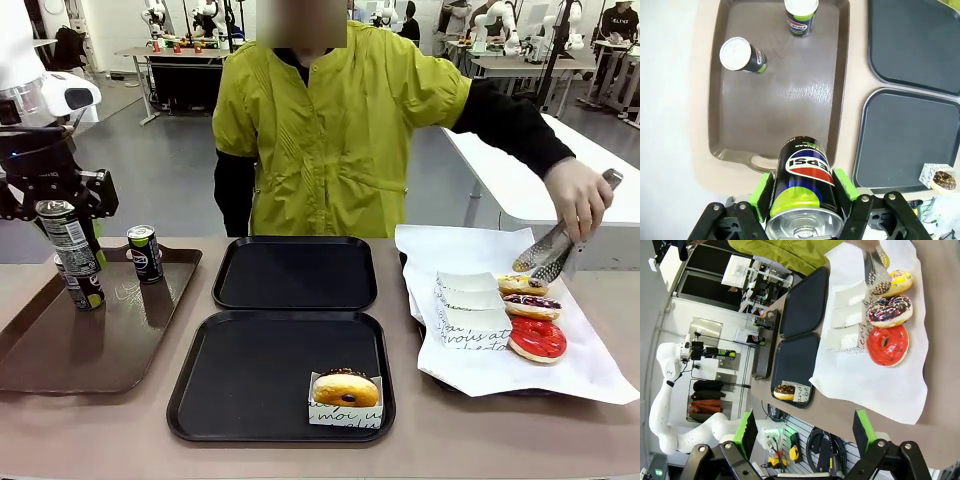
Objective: Set up donuts and drinks on trays.
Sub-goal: Pick up one Pepsi coke and place it on the Flat Tray.
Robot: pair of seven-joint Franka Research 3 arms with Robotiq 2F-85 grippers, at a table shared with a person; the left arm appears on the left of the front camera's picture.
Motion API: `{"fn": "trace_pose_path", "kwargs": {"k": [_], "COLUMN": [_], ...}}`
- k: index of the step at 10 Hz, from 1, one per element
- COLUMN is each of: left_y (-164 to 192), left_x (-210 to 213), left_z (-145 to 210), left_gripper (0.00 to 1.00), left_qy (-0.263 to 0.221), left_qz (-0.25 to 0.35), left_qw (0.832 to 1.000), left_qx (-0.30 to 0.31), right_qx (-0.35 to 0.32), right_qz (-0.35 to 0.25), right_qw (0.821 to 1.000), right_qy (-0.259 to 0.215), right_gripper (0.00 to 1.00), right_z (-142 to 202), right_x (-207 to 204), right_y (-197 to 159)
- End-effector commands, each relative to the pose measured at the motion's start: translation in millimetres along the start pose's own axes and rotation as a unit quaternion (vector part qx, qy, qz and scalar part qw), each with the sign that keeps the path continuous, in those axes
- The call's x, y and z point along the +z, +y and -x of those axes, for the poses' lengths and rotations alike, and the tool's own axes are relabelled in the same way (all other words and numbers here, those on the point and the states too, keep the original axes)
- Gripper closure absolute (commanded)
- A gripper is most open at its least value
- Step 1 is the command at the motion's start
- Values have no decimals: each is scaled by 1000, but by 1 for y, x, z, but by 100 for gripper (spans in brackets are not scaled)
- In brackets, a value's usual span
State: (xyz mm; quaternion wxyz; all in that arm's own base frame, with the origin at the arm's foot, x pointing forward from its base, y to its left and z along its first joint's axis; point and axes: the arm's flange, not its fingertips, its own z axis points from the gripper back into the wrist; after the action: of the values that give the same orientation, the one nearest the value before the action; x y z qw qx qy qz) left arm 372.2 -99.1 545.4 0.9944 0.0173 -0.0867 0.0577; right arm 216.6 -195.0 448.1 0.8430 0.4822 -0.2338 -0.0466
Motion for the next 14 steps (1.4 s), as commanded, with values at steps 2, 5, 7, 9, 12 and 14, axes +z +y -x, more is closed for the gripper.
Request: {"fn": "trace_pose_path", "kwargs": {"k": [2, 5, 7, 9, 12, 14], "left_y": [-8, -8, -7, -44, -116, -174], "left_x": [-3, -3, -5, -19, -48, -84], "left_z": [-2, -2, 0, -5, 0, -7], "left_gripper": [100, 100, 39, 39, 39, 39], "left_qy": [-4, -4, 4, 20, 63, 76], "left_qz": [3, 3, -2, 32, 57, 63], "left_qw": [1000, 1000, 1000, 994, 978, 965], "left_qx": [-10, -10, -7, -103, -193, -242], "right_qx": [2, 2, 2, 2, 2, 2], "right_qz": [-2, -2, -2, -2, -2, -2], "right_qw": [1000, 1000, 1000, 1000, 1000, 1000], "right_qy": [-2, -2, -2, -2, -2, -2], "right_gripper": [0, 0, 0, 0, 0, 0], "right_z": [0, 0, 0, 0, 0, 0], "right_x": [0, 0, 0, 0, 0, 0], "right_y": [-1, -1, -1, -1, -1, -1]}}
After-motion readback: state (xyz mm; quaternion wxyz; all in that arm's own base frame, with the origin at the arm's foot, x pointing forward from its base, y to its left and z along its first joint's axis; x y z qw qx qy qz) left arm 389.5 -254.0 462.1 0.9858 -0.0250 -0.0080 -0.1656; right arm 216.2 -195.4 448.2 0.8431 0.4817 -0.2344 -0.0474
